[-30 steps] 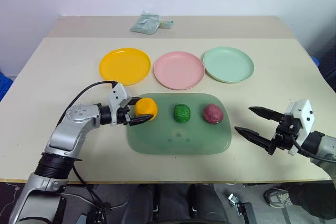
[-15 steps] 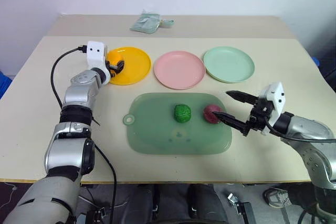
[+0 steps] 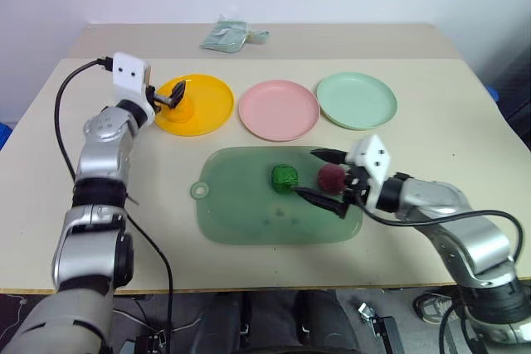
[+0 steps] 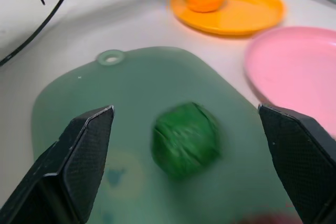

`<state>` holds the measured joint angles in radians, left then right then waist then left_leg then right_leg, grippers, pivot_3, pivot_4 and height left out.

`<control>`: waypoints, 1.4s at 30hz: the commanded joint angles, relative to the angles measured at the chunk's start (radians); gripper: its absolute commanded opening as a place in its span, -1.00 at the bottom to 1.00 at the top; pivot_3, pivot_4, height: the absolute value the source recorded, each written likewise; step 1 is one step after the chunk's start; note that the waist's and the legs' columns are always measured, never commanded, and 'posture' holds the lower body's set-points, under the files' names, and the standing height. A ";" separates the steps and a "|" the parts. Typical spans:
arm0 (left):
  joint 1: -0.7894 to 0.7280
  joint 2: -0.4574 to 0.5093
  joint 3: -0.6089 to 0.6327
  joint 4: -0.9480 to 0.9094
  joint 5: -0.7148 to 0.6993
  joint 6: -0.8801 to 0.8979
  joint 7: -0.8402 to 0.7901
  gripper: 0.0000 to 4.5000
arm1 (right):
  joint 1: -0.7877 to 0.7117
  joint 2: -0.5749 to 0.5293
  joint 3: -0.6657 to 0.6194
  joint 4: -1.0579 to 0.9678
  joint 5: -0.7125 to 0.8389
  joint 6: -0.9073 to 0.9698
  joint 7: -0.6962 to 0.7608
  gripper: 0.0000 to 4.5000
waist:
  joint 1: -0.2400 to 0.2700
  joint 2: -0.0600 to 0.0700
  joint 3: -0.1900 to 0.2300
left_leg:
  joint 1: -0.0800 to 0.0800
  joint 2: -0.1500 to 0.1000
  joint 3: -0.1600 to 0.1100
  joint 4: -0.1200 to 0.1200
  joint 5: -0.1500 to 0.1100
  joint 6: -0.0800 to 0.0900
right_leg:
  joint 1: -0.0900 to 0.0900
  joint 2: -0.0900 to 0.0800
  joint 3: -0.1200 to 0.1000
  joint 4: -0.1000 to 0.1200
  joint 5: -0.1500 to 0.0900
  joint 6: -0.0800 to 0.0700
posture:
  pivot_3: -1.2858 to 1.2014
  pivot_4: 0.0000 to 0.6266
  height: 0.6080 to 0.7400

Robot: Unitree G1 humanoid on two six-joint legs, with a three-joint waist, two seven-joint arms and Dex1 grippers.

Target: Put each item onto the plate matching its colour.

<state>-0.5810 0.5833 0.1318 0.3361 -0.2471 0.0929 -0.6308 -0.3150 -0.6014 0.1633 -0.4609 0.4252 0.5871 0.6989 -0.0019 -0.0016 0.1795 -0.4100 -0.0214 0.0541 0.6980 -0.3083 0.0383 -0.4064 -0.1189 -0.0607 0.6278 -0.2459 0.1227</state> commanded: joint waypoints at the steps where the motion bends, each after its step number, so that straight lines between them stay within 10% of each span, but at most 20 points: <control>1: 0.215 0.074 -0.046 -0.395 -0.164 0.115 -0.237 0.98 | -0.078 0.032 0.086 0.026 -0.082 0.028 -0.034 1.00 | -0.009 0.000 0.000 | 0.000 0.000 0.000 0.000 0.000 0.000 | 0.000 -0.001 0.000 0.000 0.000 0.000 | 0.03 -0.52 1.00; 9: 0.495 0.182 -0.053 -0.748 -0.288 0.302 -0.327 0.98 | -0.123 0.058 0.155 0.091 -0.169 0.093 -0.058 1.00 | 0.012 0.001 0.000 | 0.000 -0.001 -0.003 0.001 0.000 -0.001 | 0.001 -0.002 0.000 -0.002 0.000 -0.001 | 0.03 -0.52 1.00; 16: 0.536 0.167 -0.060 -0.819 -0.291 0.335 -0.298 1.00 | -0.165 0.076 0.147 0.083 -0.213 0.076 -0.061 -0.18 | 0.010 0.001 0.000 | 0.000 -0.001 -0.002 0.000 0.000 0.000 | 0.000 -0.001 0.000 -0.002 0.000 -0.001 | 0.03 -0.52 1.00; 21: 0.530 0.150 -0.081 -0.832 -0.282 0.339 -0.281 1.00 | -0.329 0.121 0.014 0.227 -0.259 0.043 -0.183 -0.18 | 0.008 0.001 0.000 | 0.000 -0.001 -0.002 0.000 0.000 0.000 | 0.000 0.000 0.001 -0.002 0.000 -0.001 | 0.03 -0.52 1.00; 33: 0.514 0.098 -0.141 -0.887 -0.265 0.344 -0.220 1.00 | -0.690 0.179 -0.117 1.266 -0.413 -0.380 -0.413 -0.18 | -0.017 0.002 0.001 | 0.000 -0.001 0.000 -0.004 0.001 -0.001 | -0.001 0.001 0.001 0.000 0.000 -0.001 | 0.03 -0.52 1.00; 38: 0.533 0.091 -0.141 -0.905 -0.264 0.347 -0.191 1.00 | -0.649 0.143 -0.148 1.181 -0.402 -0.519 -0.355 0.99 | -0.021 0.004 0.002 | 0.000 0.000 0.000 -0.006 0.002 -0.002 | -0.002 0.001 0.001 0.000 0.000 -0.001 | 0.03 -0.52 1.00; 42: 0.539 0.088 -0.142 -0.901 -0.261 0.344 -0.186 1.00 | -0.476 0.070 -0.175 0.857 -0.274 -0.458 -0.113 0.99 | -0.005 0.004 0.001 | 0.000 0.000 -0.001 -0.005 0.002 -0.002 | -0.001 0.001 0.001 -0.001 0.000 -0.001 | 0.03 -0.52 1.00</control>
<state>-0.0425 0.6715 -0.0219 -0.5335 -0.5097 0.4476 -0.8210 -0.8516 -0.4973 0.0139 0.5475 0.0762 0.1111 0.4696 -0.0073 0.0023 0.1809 -0.4100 -0.0217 0.0525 0.6930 -0.3068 0.0362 -0.4066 -0.1181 -0.0597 0.6258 -0.2462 0.1219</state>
